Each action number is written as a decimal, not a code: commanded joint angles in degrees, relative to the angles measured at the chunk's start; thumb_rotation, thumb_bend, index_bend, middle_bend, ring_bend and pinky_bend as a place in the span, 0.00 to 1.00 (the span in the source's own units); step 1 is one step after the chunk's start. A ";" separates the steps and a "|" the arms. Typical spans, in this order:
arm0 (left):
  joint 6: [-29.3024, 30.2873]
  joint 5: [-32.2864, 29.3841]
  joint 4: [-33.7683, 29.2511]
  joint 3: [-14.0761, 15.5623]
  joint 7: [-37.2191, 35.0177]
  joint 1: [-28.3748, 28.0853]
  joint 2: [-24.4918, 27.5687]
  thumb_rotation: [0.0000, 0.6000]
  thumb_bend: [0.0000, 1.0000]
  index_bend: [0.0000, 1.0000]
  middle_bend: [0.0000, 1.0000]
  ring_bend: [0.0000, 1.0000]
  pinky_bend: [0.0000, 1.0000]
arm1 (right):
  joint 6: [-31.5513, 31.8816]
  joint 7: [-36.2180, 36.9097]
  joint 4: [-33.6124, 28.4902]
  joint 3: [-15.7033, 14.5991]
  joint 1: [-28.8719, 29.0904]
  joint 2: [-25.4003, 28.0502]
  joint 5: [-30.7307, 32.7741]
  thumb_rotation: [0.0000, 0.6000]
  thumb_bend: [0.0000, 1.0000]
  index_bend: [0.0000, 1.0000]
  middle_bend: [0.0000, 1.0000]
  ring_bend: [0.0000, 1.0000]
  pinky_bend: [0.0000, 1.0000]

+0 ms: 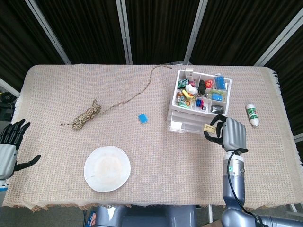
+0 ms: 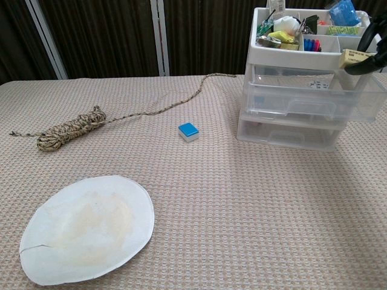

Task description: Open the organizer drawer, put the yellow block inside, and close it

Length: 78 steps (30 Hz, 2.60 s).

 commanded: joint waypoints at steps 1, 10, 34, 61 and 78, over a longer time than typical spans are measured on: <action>-0.09 -0.09 -0.07 -0.01 -0.01 -0.03 0.04 1.00 0.21 0.03 0.00 0.00 0.00 | 0.21 -0.26 0.57 0.19 0.59 -0.38 0.47 1.00 0.15 0.62 0.83 0.77 0.48; -0.24 -0.27 -0.32 0.02 -0.10 -0.05 0.18 1.00 0.21 0.03 0.00 0.00 0.00 | 0.90 0.06 2.83 0.58 2.08 -1.39 1.43 1.00 0.15 0.57 0.83 0.77 0.48; -0.51 -0.57 -0.63 0.03 -0.09 -0.13 0.34 1.00 0.21 0.03 0.00 0.00 0.00 | 3.39 3.37 2.41 -2.20 1.18 -1.44 -4.18 1.00 0.12 0.40 0.63 0.60 0.47; -0.27 -0.64 -0.71 -0.03 -1.05 -0.02 0.42 1.00 0.21 0.03 0.00 0.00 0.00 | -4.22 2.10 20.04 -28.74 -2.49 5.40 -45.93 1.00 0.13 0.06 0.00 0.00 0.00; -0.42 -1.03 -1.03 -0.16 -1.24 0.00 0.39 1.00 0.21 0.03 0.00 0.00 0.00 | -3.33 -1.88 36.29 -32.06 -6.03 0.78 -59.01 1.00 0.13 0.06 0.00 0.00 0.00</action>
